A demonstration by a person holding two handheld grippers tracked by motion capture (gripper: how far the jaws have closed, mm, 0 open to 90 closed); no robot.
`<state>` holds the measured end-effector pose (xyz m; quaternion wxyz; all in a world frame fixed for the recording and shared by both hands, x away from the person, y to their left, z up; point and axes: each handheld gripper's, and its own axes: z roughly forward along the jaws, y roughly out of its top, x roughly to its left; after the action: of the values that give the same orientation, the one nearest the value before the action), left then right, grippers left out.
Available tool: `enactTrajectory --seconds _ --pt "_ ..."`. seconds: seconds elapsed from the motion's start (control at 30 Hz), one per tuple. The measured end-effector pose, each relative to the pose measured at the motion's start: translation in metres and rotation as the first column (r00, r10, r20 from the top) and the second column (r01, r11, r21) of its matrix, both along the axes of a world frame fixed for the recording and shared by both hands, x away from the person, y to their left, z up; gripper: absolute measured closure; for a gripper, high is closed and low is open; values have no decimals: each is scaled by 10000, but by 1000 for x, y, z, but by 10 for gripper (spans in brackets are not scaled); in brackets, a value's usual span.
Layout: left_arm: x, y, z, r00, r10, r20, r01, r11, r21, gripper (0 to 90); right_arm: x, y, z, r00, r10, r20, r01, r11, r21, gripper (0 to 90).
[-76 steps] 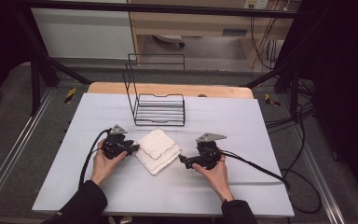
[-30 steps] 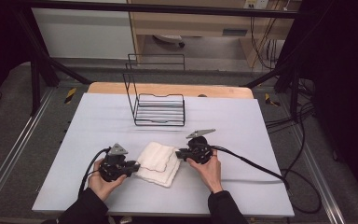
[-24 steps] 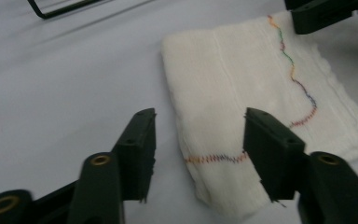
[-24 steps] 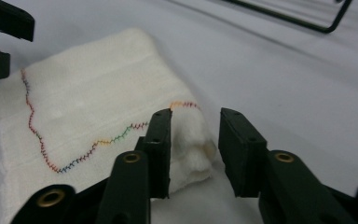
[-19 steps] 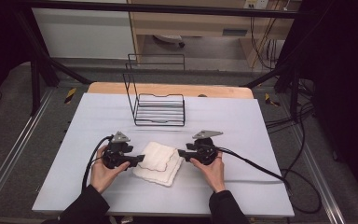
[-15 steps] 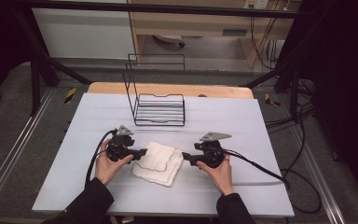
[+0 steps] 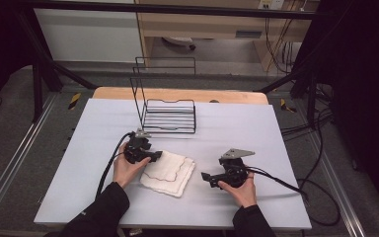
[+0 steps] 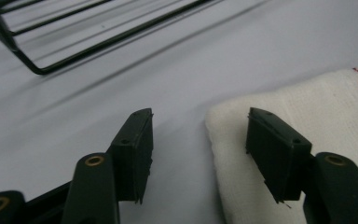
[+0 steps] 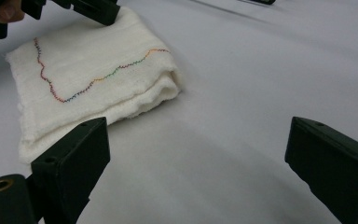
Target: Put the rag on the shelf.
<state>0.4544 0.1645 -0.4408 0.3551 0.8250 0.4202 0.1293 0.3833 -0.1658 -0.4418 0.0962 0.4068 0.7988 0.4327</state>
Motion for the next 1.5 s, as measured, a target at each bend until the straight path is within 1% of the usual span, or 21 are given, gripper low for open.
enactTrajectory --seconds 0.03,0.1,0.13,0.17,0.2,0.27,0.43,0.47,0.53,0.6,0.83,0.9,1.03,1.07,1.2,1.27,1.3,1.4,1.43,1.47,1.5 --pt "0 -2 -1 9999 -82 -67 82 10000 22 438 0 0 0 10000 -5 5 5 10000 25 67" --pt "-1 -4 -1 9999 -116 -24 116 9999 1 457 0 0 0 10000 21 10 -21 10000 30 67" --pt "-1 -4 -1 9999 -103 -44 103 9999 -59 494 -1 0 1 10000 6 74 -6 10000 49 67" --pt "0 -3 -1 9999 -91 -84 90 9999 -126 494 -1 0 1 10000 6 74 -6 10000 49 67" --pt "0 -3 -1 9999 -84 -142 81 9998 -193 530 -1 -1 1 9999 14 154 -14 10000 9 67" --pt "1 -4 -3 9998 -84 -186 79 9997 -241 555 -1 -1 2 9999 7 167 -8 10000 33 67" --pt "1 -9 -4 9996 -223 -195 218 9994 -272 614 0 -1 1 9999 27 169 -28 10000 33 66" --pt "1 -9 -4 9994 -272 -206 266 9992 -297 658 0 -1 1 9999 29 163 -29 10000 55 64" --pt "1 -10 -4 9989 -356 -300 344 9986 -404 702 0 -1 1 9999 -9 133 9 10000 70 60" --pt "0 -11 -4 9990 -343 -287 331 9987 -398 719 1 -1 2 10000 -25 95 24 9999 107 53" --pt "-1 -12 -4 9986 -332 -405 315 9986 -428 758 4 1 2 9997 -220 51 219 9995 237 28" --pt "-2 -13 -4 9985 -376 -403 360 9986 -397 763 5 1 2 9997 -212 82 210 9996 177 23" --pt "-3 -14 -4 9988 -333 -348 322 9989 -328 786 9 9 4 9994 -226 275 222 9997 131 7" --pt "-3 -14 -4 9989 -332 -340 321 9990 -322 787 10 11 5 9994 -313 175 309 9993 202 4" --pt "-3 -14 -5 9987 -484 -178 480 9986 -199 787 16 19 6 9986 -296 429 295 9996 49 5" --pt "-4 -14 -5 9984 -556 -102 555 9984 -140 786 17 22 6 9988 -322 361 321 9995 46 8" --pt "-4 -14 -5 9983 -578 -42 577 9983 -51 786 19 24 6 9985 -429 328 429 9991 11 20" --pt "-4 -15 -5 9982 -605 -50 604 9981 -83 785 24 34 3 9992 -263 304 268 9995 -154 94" --pt "-4 -15 -5 9982 -605 -50 604 9981 -83 785 24 34 3 9992 -263 304 268 9995 -154 94" --pt "-4 -15 -5 9982 -597 -63 597 9982 -98 785 27 38 1 9994 -331 49 331 9994 133 177" --pt "-4 -15 -5 9982 -598 -63 597 9982 -97 785 27 38 1 9994 -331 49 331 9994 133 177"
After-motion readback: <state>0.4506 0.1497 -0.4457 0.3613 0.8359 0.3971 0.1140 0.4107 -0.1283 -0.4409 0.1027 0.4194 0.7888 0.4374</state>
